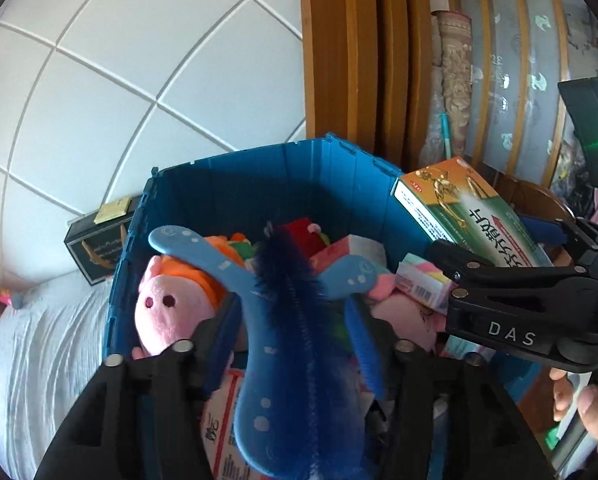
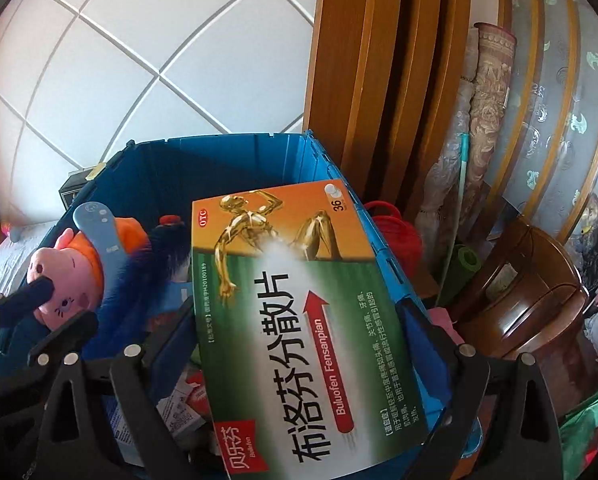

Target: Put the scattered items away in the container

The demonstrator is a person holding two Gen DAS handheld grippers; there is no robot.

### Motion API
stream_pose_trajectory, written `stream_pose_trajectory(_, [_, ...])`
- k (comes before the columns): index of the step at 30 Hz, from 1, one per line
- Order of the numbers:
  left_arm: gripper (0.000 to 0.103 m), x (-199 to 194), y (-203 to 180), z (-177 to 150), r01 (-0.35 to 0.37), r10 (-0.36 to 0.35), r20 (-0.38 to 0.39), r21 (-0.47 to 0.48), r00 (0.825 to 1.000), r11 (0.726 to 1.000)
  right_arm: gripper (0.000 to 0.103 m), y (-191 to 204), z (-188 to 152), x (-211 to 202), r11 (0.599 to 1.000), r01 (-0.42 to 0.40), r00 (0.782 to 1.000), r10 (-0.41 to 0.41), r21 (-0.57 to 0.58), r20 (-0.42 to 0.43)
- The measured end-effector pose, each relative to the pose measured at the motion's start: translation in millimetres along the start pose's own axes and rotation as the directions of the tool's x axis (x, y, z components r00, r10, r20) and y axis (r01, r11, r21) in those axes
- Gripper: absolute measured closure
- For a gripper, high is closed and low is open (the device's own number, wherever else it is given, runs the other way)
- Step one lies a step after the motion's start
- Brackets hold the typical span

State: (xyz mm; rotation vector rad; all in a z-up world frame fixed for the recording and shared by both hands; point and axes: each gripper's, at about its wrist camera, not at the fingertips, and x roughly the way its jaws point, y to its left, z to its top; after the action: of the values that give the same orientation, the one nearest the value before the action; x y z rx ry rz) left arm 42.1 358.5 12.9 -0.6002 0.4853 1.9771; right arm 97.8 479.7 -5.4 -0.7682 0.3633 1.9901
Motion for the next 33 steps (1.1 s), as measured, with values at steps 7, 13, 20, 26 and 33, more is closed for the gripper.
stream_pose_trajectory(7, [0.026, -1, 8, 1, -0.016, 0.016, -0.006, -0.011, 1.000, 1.000, 0.003, -8, 3, 1, 0.999, 0.005, 1.000, -0.006, 0.032, 0.004])
stream_pose_trajectory(13, [0.020, -11, 29, -2, -0.024, 0.024, 0.011, -0.028, 1.000, 0.999, 0.002, 2, 6, -5, 0.998, 0.010, 1.000, -0.011, 0.054, 0.013])
stream_pose_trajectory(20, [0.016, -28, 76, -9, -0.013, 0.016, 0.047, -0.055, 0.999, 0.998, 0.000, 51, 15, -30, 0.999, 0.010, 0.998, -0.013, 0.045, 0.064])
stream_pose_trajectory(26, [0.001, -58, 151, -34, -0.037, 0.044, 0.068, -0.100, 0.997, 0.994, 0.000, 123, 7, -76, 0.998, 0.000, 0.991, -0.009, 0.068, 0.137])
stream_pose_trajectory(33, [0.000, -97, 249, -92, -0.079, 0.083, 0.042, -0.086, 0.996, 0.993, 0.000, 228, -36, -139, 0.994, -0.050, 0.979, 0.029, 0.099, 0.200])
